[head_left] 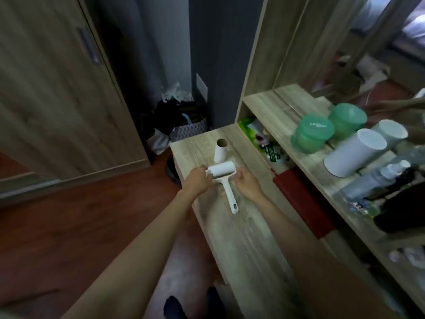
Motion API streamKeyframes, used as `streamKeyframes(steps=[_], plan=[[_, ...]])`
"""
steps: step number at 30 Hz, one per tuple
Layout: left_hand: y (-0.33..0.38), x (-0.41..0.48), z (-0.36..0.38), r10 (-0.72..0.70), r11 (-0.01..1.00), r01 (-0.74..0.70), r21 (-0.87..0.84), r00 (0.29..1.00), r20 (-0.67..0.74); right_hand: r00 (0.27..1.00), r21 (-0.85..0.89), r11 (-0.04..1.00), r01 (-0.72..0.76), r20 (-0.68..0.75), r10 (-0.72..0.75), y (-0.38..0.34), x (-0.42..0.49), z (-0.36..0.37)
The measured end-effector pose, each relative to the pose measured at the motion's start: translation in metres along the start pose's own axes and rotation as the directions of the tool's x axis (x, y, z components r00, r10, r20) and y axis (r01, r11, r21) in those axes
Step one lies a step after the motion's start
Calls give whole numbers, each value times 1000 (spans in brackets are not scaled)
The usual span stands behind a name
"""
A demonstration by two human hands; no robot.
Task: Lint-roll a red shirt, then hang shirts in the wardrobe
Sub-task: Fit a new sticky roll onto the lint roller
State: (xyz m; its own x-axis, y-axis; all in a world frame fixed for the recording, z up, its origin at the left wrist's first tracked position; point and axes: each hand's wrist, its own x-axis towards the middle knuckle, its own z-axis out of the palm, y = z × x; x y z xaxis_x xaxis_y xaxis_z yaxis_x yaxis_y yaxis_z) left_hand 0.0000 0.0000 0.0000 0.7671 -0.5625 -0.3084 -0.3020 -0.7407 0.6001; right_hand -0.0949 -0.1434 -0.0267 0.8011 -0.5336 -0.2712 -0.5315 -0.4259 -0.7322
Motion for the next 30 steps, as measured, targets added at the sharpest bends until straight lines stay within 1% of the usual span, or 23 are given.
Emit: streamKeyframes(steps=[2,4,9,10,12,14,17,20,23,24,26,29,30], plan=[[2,7,6,-50,998,51,-44,999,19,999,51,998,-48,-11,49,1,8,3],[-1,14,14,-94,988,98,-122,995,39,995,103,989,-102,19,101,-3,10,7],[-5,29,21,-192,918,195,-345,980,44,986,308,937,-165,49,157,5,23,16],[-8,30,21,-206,895,210,-395,977,52,984,341,923,-180,56,171,5,24,16],[-17,37,23,-238,813,257,-522,966,105,981,397,897,-195,65,184,1,22,12],[-17,33,18,-225,750,256,-609,966,129,981,469,862,-195,79,179,-6,17,6],[-15,21,7,-175,672,203,-712,978,113,991,519,844,-134,53,124,-14,11,-3],[-19,13,0,-150,571,224,-790,974,168,999,498,866,-49,9,51,-28,4,-9],[-18,12,-3,-116,554,196,-809,981,158,999,503,864,10,-42,13,-45,-4,-8],[-16,11,-5,-113,545,184,-818,983,146,998,517,856,26,-57,4,-50,-6,-7],[-11,8,-7,-110,495,163,-853,986,125,997,532,845,56,-82,-14,-57,-10,-6],[-12,6,-13,-137,388,190,-902,980,148,995,543,834,95,-82,-60,-67,-16,-9],[-12,5,-17,-137,374,196,-906,978,155,994,550,828,109,-76,-80,-67,-17,-9]])
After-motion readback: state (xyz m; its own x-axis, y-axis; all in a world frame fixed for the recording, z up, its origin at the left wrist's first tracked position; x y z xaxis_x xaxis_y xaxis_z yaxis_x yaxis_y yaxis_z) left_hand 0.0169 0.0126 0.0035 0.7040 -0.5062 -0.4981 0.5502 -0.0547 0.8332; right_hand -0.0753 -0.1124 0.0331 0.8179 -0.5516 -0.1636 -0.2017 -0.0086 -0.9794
